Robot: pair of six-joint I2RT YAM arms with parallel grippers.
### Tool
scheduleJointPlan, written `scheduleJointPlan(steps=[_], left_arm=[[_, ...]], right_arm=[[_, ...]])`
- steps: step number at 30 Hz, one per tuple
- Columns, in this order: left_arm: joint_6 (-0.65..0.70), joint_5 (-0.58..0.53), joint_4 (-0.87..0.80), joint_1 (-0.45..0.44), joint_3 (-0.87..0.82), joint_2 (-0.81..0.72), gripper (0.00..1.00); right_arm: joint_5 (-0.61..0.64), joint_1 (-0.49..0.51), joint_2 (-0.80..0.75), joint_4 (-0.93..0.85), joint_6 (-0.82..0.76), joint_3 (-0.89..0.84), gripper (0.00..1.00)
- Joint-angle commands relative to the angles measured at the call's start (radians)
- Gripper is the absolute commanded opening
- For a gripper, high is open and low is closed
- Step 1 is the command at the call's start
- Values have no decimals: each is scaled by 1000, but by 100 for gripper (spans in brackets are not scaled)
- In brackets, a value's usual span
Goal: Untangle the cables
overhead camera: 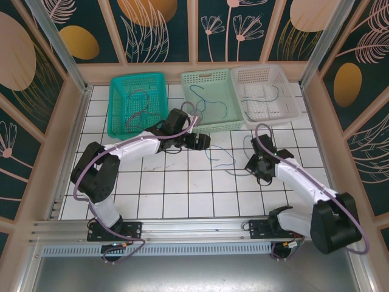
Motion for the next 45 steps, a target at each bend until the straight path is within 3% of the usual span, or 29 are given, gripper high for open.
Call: scheduleJointPlan(steps=[1,7,11,16,21,26,30,37,39,45], left_arm=[[-58,66,132,2,50,-66,85],[-143,273,269,7,216,57,89],[-115,300,231,10,333,139,89],[-84,353,168,12,418,217,78],[54,319,26,12,463,239,77],[186,363,-90,12,482,257,71],[223,408,-106,12,474,257,57],[227,415,-101,12,468,257,7],[208,379,-88,11,469,254,0],[43,228,48,13,463,233,0]], right_arm=[[67,40,-67,-31,-40,75,0],[54,146,-81,24,-183,139,0],[27,182,-74,30,-231,150,0],[-21,218,-85,69,-266,156,0],[-41,230,-77,77,-309,172,0],[-85,231,-69,59,-350,184,0],[-92,231,-69,56,-355,177,0],[-93,228,-104,55,-324,151,0],[-96,229,-121,64,-315,134,0],[-160,267,-106,72,-330,104,0]])
